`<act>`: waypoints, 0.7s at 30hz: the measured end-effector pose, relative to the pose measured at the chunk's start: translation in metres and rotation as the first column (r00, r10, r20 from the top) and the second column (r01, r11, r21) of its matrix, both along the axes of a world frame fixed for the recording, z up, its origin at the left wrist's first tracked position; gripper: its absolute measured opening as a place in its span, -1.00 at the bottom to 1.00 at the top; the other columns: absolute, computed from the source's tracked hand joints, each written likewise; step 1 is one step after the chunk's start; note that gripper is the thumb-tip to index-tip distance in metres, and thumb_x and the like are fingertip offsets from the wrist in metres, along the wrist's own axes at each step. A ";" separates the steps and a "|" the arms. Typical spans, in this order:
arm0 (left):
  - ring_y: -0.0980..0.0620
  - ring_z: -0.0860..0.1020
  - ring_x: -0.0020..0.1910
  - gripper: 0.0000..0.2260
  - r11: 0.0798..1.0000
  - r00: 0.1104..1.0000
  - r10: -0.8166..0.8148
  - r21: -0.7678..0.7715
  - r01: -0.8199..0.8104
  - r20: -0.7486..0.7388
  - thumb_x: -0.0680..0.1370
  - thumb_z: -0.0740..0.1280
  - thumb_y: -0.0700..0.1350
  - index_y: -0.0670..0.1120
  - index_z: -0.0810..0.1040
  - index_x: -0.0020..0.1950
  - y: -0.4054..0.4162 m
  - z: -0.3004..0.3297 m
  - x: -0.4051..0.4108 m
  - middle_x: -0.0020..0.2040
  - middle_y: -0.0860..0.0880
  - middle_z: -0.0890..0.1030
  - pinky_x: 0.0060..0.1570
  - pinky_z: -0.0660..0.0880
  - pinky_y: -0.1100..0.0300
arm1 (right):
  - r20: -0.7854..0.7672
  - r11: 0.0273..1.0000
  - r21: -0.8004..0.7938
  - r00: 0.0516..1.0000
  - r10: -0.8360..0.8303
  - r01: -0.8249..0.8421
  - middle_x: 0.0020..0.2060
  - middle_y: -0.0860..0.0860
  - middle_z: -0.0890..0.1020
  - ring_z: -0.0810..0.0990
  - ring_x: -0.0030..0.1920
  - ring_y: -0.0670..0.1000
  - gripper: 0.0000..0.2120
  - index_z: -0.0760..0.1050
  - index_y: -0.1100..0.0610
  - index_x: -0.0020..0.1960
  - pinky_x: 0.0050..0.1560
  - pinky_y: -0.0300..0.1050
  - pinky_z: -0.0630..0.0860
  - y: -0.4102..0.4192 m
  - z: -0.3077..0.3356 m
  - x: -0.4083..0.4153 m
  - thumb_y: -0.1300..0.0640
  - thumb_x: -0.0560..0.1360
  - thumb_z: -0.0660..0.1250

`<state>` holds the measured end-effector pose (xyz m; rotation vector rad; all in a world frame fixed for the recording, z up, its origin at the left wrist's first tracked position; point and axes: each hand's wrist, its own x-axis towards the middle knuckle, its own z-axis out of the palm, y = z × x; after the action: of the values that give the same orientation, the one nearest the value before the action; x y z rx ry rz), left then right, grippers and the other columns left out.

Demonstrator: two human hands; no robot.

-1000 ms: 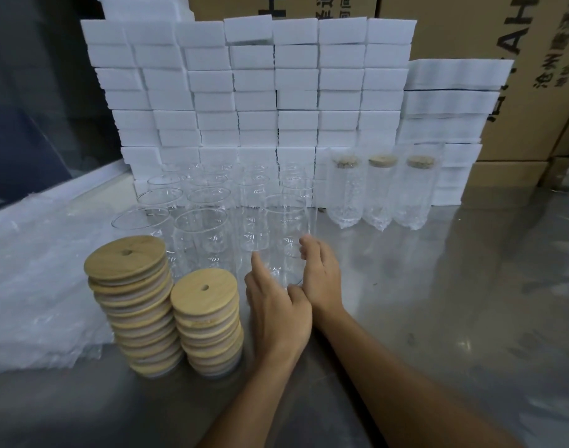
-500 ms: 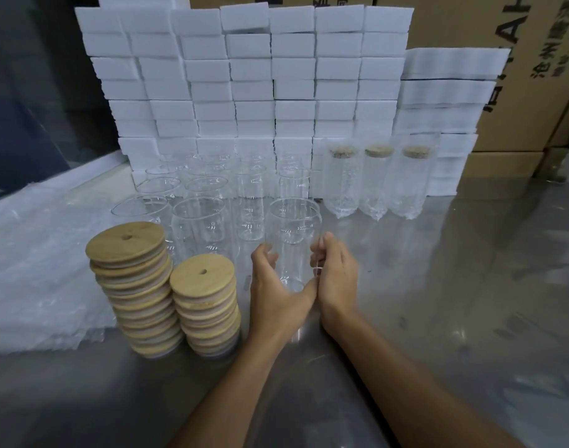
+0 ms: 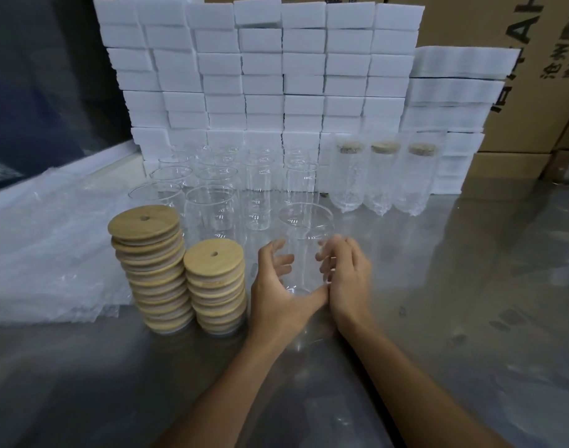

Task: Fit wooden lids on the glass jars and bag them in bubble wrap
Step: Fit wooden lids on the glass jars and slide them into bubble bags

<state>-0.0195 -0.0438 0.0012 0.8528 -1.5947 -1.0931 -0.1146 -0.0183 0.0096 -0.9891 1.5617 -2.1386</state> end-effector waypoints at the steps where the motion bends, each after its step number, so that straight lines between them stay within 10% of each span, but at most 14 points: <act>1: 0.24 0.53 0.10 -0.16 1.000 1.000 -0.002 0.000 0.002 -0.001 0.01 0.52 0.22 0.20 0.31 0.25 0.002 0.000 0.002 0.09 0.17 0.53 0.07 0.44 0.32 | -0.036 1.000 -0.008 0.999 -0.003 0.003 -0.30 -0.07 0.60 0.46 -0.37 -0.12 -0.69 0.56 0.04 -0.21 -0.27 -0.19 0.42 0.001 0.001 0.000 -0.17 0.43 0.22; 15: 0.22 0.53 0.11 -0.16 0.999 0.999 0.024 0.022 -0.024 -0.020 -0.02 0.49 0.28 0.24 0.30 0.21 0.004 0.002 0.004 0.12 0.17 0.53 0.08 0.44 0.29 | -0.240 0.980 -0.168 0.960 -0.146 0.107 -0.09 -0.17 0.58 0.59 -0.04 -0.02 -0.82 0.45 -0.22 0.08 -0.04 -0.26 0.49 0.005 0.012 0.010 -0.19 0.52 0.19; 21: 0.18 0.53 0.12 -0.19 1.000 1.000 0.025 0.003 -0.025 0.011 0.00 0.46 0.25 0.24 0.27 0.21 -0.001 0.001 0.003 0.14 0.13 0.52 0.10 0.46 0.24 | -0.364 0.947 -0.245 0.885 -0.290 0.209 0.02 -0.04 0.54 0.54 0.07 -0.04 -0.76 0.43 0.03 0.14 0.08 -0.11 0.46 0.013 0.024 0.019 -0.03 0.53 0.23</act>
<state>-0.0168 -0.0450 0.0020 0.8805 -1.5876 -1.0749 -0.0959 -0.0053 0.0337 -1.4338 1.7625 -2.4233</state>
